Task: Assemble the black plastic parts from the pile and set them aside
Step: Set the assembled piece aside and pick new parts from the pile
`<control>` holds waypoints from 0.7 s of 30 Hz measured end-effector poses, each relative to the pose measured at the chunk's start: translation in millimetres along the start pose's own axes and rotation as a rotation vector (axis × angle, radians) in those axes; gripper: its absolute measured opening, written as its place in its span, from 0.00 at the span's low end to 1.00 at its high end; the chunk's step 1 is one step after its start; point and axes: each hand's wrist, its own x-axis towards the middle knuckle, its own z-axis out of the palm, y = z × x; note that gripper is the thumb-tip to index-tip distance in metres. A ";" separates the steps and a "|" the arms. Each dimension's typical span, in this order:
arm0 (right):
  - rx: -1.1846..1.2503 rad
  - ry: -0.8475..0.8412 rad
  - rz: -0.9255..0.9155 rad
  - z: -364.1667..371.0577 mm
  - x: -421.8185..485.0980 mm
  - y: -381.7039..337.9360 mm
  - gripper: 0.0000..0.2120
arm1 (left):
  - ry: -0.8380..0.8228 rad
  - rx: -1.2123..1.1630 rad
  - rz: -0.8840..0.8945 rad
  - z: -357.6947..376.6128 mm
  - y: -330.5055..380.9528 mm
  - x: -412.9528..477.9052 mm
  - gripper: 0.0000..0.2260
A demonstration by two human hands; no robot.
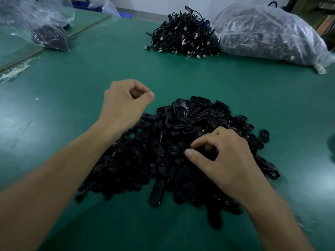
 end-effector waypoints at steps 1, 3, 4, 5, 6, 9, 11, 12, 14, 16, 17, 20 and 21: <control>-0.035 -0.014 0.005 1.5 0.2 -0.6 0.18 | -0.026 -0.024 0.008 -0.1 2.6 -6.7 0.06; -0.082 -0.030 0.024 3.5 0.3 -1.3 0.21 | -0.049 -0.049 0.022 -1.0 3.8 -18.2 0.06; -0.089 -0.032 0.031 4.1 0.3 -1.7 0.21 | -0.041 -0.051 0.027 -1.5 2.8 -22.1 0.06; -0.086 -0.028 0.037 4.6 0.1 -2.2 0.21 | -0.028 -0.050 0.026 -2.4 1.4 -25.4 0.06; -0.075 -0.021 0.041 5.0 0.1 -2.8 0.20 | -0.013 -0.046 0.024 -3.2 -0.8 -27.7 0.06; -0.022 -0.007 0.048 6.6 0.3 -3.7 0.14 | 0.002 -0.004 0.036 -9.1 -6.7 -32.3 0.07; 0.036 0.024 0.059 8.6 0.6 -5.2 0.09 | 0.024 0.011 0.038 -15.6 -11.4 -34.0 0.07; 0.087 0.059 0.074 9.3 1.3 -6.1 0.06 | 0.035 0.013 0.038 -18.4 -13.5 -34.4 0.07; 0.200 0.138 0.102 9.9 2.5 -6.3 0.04 | 0.042 0.012 0.032 -21.6 -15.5 -35.5 0.07; 0.291 0.219 0.117 8.8 3.5 -4.6 0.06 | 0.030 -0.009 0.033 -21.7 -13.6 -37.7 0.07; 0.338 0.262 0.117 7.9 3.8 -4.0 0.06 | 0.015 -0.022 0.038 -21.4 -11.0 -39.9 0.07; 0.419 0.364 0.062 6.3 3.7 -5.6 0.06 | -0.077 -0.104 0.068 -20.3 -0.1 -47.1 0.07; 0.422 0.376 0.024 6.9 3.5 -7.5 0.06 | -0.126 -0.158 0.074 -20.0 3.7 -49.7 0.08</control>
